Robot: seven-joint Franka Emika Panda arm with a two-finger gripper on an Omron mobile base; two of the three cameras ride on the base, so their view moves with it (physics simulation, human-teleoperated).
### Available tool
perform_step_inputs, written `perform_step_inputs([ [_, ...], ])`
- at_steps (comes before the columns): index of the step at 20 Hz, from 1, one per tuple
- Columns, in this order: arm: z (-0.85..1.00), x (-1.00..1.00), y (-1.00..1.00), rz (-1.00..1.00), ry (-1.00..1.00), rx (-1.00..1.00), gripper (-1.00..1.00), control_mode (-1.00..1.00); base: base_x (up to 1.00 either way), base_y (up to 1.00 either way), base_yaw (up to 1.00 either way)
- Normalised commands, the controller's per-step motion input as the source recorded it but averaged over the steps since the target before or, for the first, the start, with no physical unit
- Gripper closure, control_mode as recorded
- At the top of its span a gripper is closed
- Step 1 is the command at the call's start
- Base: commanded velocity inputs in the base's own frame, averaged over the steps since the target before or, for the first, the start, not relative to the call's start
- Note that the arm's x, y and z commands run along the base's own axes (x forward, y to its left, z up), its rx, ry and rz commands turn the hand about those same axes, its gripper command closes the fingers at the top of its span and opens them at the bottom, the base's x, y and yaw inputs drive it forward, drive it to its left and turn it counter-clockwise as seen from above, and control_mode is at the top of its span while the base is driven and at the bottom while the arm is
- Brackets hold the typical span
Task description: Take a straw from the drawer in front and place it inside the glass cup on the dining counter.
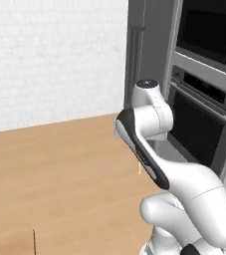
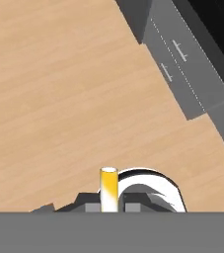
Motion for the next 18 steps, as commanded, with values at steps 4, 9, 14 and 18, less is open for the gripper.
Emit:
perform_step_inputs([
  [4, 0.00, 0.00, 0.00, 0.00, 0.00, 0.00, 1.00, 1.00, 1.00, 0.01, 0.47],
  [9, 0.00, 0.00, 0.00, 0.00, 0.00, 0.00, 1.00, 1.00, 1.00, 0.00, 0.60],
  [14, 0.00, 0.00, 0.00, 0.00, 0.00, 0.00, 1.00, 1.00, 1.00, 0.00, 0.76],
  [18, 0.00, 0.00, 0.00, 0.00, 0.00, 0.00, 1.00, 1.00, 1.00, 0.00, 0.78],
])
